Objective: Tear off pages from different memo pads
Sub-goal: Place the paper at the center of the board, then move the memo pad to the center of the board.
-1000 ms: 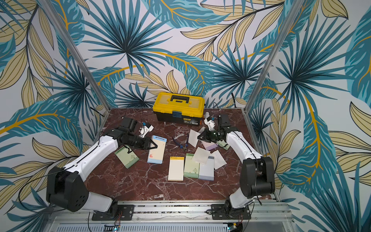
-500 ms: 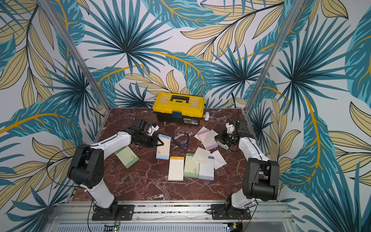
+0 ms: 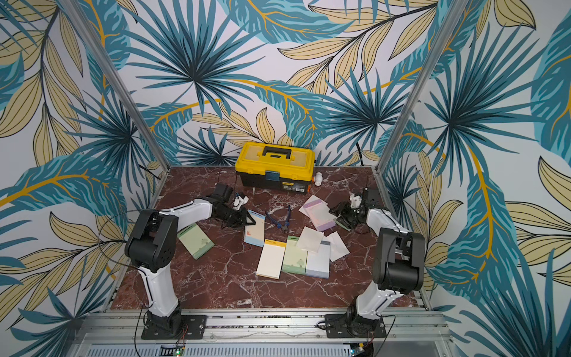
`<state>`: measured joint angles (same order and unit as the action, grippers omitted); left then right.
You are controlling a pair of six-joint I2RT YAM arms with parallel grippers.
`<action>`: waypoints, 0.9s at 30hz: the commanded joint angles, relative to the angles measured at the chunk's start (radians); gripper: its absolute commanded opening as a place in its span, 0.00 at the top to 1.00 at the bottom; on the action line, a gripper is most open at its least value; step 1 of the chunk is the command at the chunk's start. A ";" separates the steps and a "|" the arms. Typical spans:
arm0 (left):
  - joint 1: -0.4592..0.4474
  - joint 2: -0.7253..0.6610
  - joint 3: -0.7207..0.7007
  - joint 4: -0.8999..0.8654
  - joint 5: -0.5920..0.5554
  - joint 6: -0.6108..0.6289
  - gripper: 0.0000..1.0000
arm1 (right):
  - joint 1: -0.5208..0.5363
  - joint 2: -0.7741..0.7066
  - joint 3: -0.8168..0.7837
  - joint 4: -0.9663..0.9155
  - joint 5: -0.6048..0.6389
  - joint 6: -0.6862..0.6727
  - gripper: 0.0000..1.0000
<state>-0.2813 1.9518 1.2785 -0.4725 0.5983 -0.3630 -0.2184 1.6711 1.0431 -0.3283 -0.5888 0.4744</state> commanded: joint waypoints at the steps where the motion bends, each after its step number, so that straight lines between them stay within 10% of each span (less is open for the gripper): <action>1: 0.026 -0.060 0.036 -0.056 -0.125 0.027 0.19 | 0.011 -0.082 0.003 -0.025 0.012 -0.038 0.30; 11: 0.124 -0.583 -0.208 -0.239 -0.527 -0.186 0.15 | 0.357 -0.280 0.029 -0.103 0.191 -0.224 0.18; 27: 0.529 -0.801 -0.521 -0.242 -0.513 -0.249 0.01 | 0.802 0.129 0.384 -0.074 0.224 -0.181 0.16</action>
<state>0.2043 1.1606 0.7910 -0.7654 0.0540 -0.6128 0.5537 1.7470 1.3792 -0.3958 -0.3599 0.2916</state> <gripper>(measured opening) 0.986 0.843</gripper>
